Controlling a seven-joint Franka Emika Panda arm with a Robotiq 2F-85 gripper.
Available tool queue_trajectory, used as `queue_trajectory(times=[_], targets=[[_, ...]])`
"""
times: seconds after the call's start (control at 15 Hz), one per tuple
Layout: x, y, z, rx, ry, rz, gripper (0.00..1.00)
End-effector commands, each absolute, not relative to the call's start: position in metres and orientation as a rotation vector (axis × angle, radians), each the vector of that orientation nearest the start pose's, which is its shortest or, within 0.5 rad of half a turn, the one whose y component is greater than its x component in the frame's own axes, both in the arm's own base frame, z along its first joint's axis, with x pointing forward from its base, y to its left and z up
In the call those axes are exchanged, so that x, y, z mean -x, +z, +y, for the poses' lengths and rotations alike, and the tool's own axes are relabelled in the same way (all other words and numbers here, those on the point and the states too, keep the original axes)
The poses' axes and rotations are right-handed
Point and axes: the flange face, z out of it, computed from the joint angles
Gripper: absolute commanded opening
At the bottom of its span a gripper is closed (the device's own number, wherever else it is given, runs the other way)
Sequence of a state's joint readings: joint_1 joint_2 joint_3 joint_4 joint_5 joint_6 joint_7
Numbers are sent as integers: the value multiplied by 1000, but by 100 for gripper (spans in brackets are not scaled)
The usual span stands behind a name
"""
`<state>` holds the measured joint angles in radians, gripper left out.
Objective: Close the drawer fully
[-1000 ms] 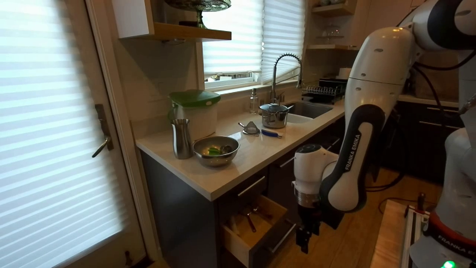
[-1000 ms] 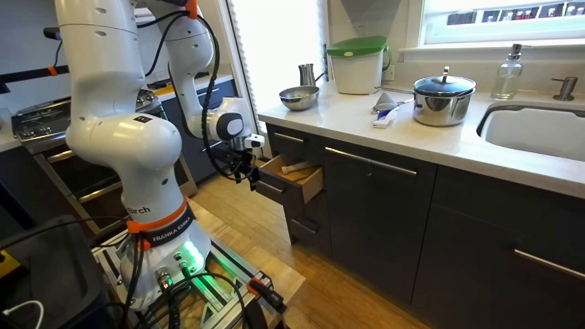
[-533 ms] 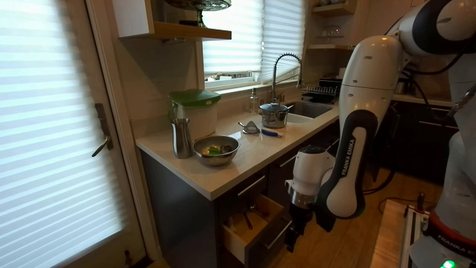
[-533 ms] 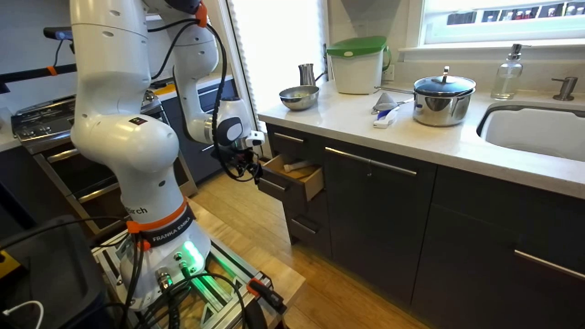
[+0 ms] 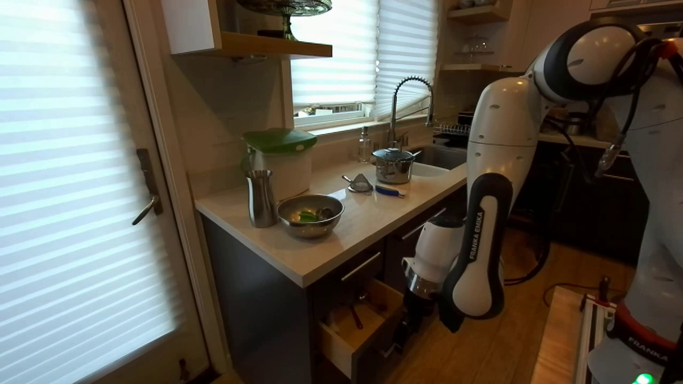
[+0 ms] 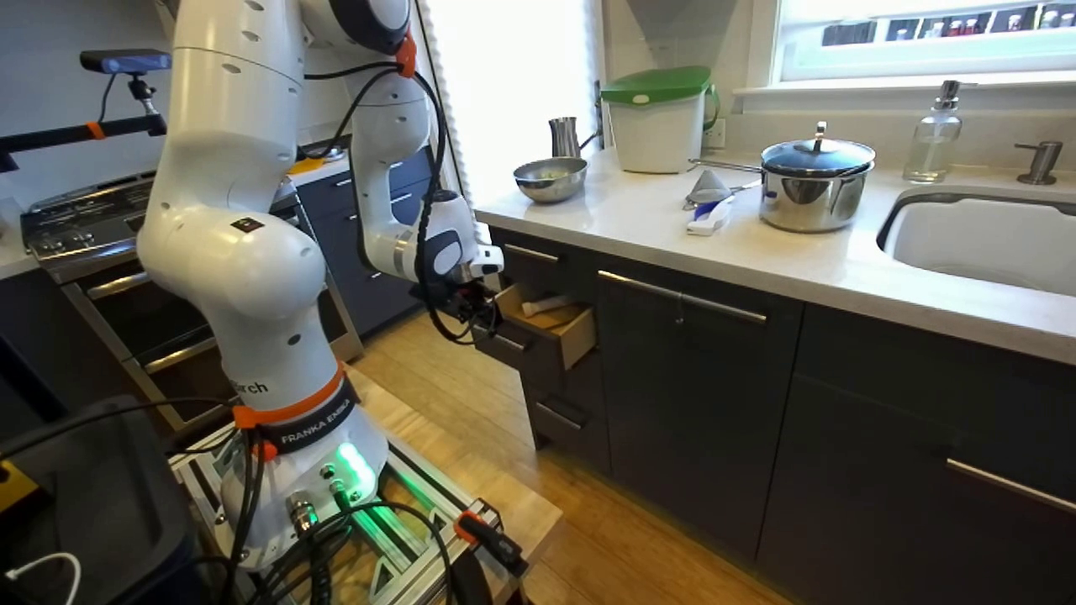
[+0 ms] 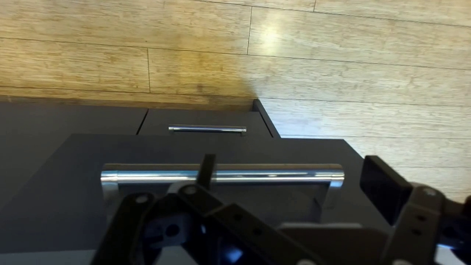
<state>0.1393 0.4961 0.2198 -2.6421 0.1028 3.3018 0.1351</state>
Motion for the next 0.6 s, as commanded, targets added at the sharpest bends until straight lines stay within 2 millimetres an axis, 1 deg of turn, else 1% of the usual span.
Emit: queue_trajectory(times=[0.0, 0.07, 0.2, 0.33, 0.4, 0.53], targets=[[-393, 98, 148, 3019, -264, -141, 100], [-399, 96, 143, 3041, -287, -134, 100], [-410, 88, 135, 3077, -277, -124, 100], [-425, 81, 129, 3090, -356, -139, 100], [-432, 80, 125, 3094, -411, -138, 100], [-444, 71, 125, 3086, -485, -148, 100]])
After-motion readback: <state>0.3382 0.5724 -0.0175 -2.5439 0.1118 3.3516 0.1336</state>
